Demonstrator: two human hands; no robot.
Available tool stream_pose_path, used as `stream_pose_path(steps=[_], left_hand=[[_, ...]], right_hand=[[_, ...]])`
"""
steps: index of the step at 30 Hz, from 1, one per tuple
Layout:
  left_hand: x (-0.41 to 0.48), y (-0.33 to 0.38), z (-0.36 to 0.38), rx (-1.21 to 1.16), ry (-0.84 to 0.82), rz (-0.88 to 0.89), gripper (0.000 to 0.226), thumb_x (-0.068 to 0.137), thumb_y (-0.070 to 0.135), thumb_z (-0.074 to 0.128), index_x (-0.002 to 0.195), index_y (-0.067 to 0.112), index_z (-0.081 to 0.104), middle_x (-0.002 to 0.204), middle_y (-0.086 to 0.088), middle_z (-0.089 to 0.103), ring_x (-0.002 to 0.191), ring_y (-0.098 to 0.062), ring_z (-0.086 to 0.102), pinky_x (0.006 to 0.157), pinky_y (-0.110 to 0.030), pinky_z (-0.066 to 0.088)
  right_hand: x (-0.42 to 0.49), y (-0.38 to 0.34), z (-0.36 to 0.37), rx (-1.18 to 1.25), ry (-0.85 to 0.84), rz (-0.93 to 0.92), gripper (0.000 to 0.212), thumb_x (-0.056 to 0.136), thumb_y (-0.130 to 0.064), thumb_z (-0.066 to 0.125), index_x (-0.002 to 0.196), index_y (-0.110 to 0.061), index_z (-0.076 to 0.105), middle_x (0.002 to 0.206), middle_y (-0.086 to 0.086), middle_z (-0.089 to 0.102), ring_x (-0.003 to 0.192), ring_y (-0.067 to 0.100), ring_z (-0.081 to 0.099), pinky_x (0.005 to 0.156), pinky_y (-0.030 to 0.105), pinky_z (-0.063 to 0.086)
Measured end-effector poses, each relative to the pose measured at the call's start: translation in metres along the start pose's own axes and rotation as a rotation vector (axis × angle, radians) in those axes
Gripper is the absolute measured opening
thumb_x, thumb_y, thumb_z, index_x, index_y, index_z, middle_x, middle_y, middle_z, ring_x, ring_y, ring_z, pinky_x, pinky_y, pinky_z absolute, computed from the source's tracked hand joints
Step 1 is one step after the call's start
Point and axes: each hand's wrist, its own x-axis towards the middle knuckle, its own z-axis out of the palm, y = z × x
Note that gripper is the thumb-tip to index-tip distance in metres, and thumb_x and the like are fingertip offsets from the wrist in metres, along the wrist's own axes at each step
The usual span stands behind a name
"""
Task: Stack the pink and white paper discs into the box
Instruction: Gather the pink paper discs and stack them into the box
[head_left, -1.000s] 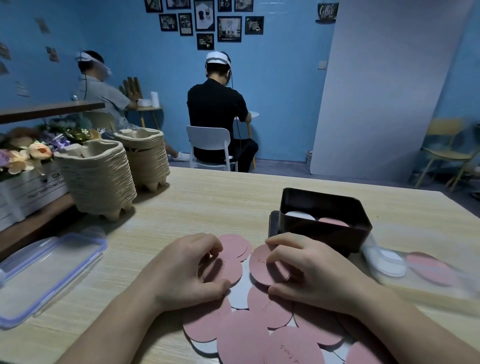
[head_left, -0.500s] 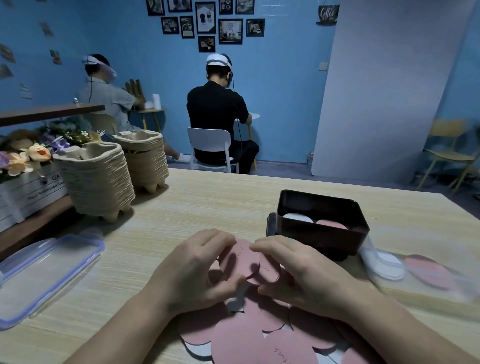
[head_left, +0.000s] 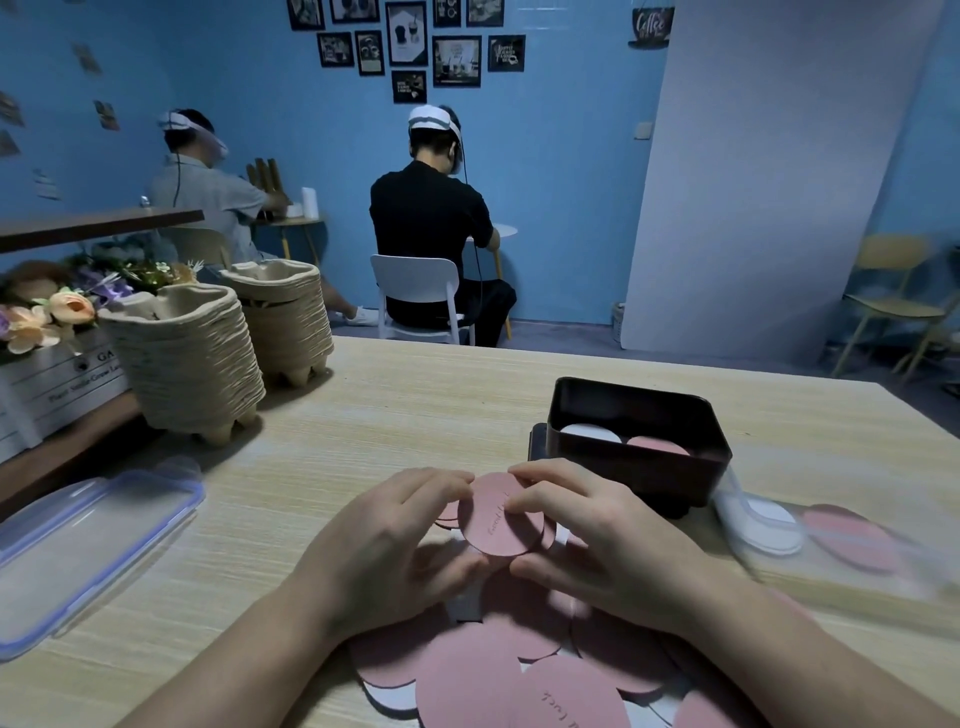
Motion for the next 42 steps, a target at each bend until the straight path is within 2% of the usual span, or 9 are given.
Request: stream_pose_path(steps=[7,15,18,22,25,29,32,37,42], left_hand=[[0.002,0.002,0.004,-0.018,0.001,0.067,0.032,0.100,0.039,0.065,0.113,0.009,0.067,0.122,0.003,0.068,0.111,-0.016,0.066,0.084,-0.031,0.056],[0.001,0.001,0.005,-0.003,-0.021,0.063,0.036,0.093,0.042,0.072,0.118,0.017,0.066,0.127,0.004,0.068,0.111,-0.016,0.068,0.080,-0.030,0.058],[0.001,0.001,0.004,0.003,-0.042,0.050,0.039,0.091,0.042,0.074,0.119,0.017,0.065,0.127,0.004,0.067,0.115,-0.017,0.067,0.083,-0.030,0.057],[0.003,0.003,0.003,0.001,-0.043,0.050,0.031,0.091,0.038,0.073,0.114,0.018,0.064,0.116,0.007,0.067,0.100,-0.015,0.066,0.074,-0.032,0.056],[0.003,0.003,0.004,0.006,-0.050,0.059,0.030,0.092,0.038,0.074,0.110,0.016,0.066,0.115,0.006,0.067,0.100,-0.017,0.067,0.074,-0.033,0.056],[0.003,0.003,0.004,0.031,-0.082,0.069,0.032,0.090,0.043,0.075,0.111,0.020,0.066,0.120,0.009,0.067,0.102,-0.016,0.067,0.075,-0.033,0.057],[0.003,0.003,-0.001,-0.002,-0.107,0.011,0.038,0.091,0.045,0.073,0.121,0.024,0.063,0.122,0.013,0.067,0.103,-0.012,0.067,0.079,-0.032,0.057],[0.006,-0.013,-0.007,-0.028,-0.107,-0.185,0.030,0.093,0.045,0.062,0.120,0.031,0.062,0.112,0.022,0.065,0.104,0.001,0.062,0.085,-0.032,0.054],[0.033,-0.038,-0.010,0.006,-0.336,-0.341,0.049,0.086,0.056,0.052,0.131,0.037,0.057,0.129,0.024,0.056,0.122,0.005,0.048,0.104,-0.027,0.045]], right_hand=[[-0.001,0.002,0.000,0.026,-0.028,0.022,0.037,0.095,-0.055,0.066,0.114,-0.024,0.062,0.148,0.002,0.052,0.129,0.013,0.057,0.101,0.005,0.035],[0.001,0.001,-0.001,0.025,-0.032,-0.026,0.036,0.095,-0.048,0.071,0.117,-0.021,0.063,0.146,0.003,0.053,0.128,0.014,0.057,0.101,0.005,0.035],[0.001,0.000,-0.002,0.018,-0.027,-0.013,0.035,0.095,-0.048,0.071,0.116,-0.021,0.064,0.146,0.003,0.054,0.127,0.014,0.058,0.101,0.007,0.037],[0.001,0.000,-0.002,0.017,-0.029,-0.013,0.034,0.094,-0.048,0.072,0.115,-0.022,0.064,0.146,0.002,0.054,0.128,0.013,0.057,0.102,0.007,0.036],[0.002,0.001,-0.001,0.008,-0.052,-0.007,0.037,0.091,-0.053,0.072,0.114,-0.027,0.060,0.149,0.001,0.052,0.134,0.014,0.054,0.105,0.014,0.041],[0.003,0.000,-0.002,-0.034,-0.039,-0.026,0.037,0.087,-0.056,0.073,0.108,-0.028,0.059,0.141,-0.006,0.056,0.126,0.009,0.056,0.100,0.020,0.048],[0.003,0.000,-0.004,-0.050,-0.031,-0.025,0.037,0.086,-0.058,0.072,0.104,-0.028,0.060,0.136,-0.009,0.056,0.121,0.007,0.057,0.094,0.026,0.052],[-0.002,0.004,-0.008,-0.090,-0.038,0.026,0.039,0.082,-0.062,0.073,0.104,-0.032,0.059,0.133,-0.016,0.054,0.121,0.005,0.054,0.092,0.031,0.052],[-0.005,0.009,-0.010,-0.103,-0.038,0.046,0.040,0.082,-0.063,0.071,0.103,-0.031,0.060,0.134,-0.017,0.052,0.122,0.003,0.052,0.094,0.030,0.052]])
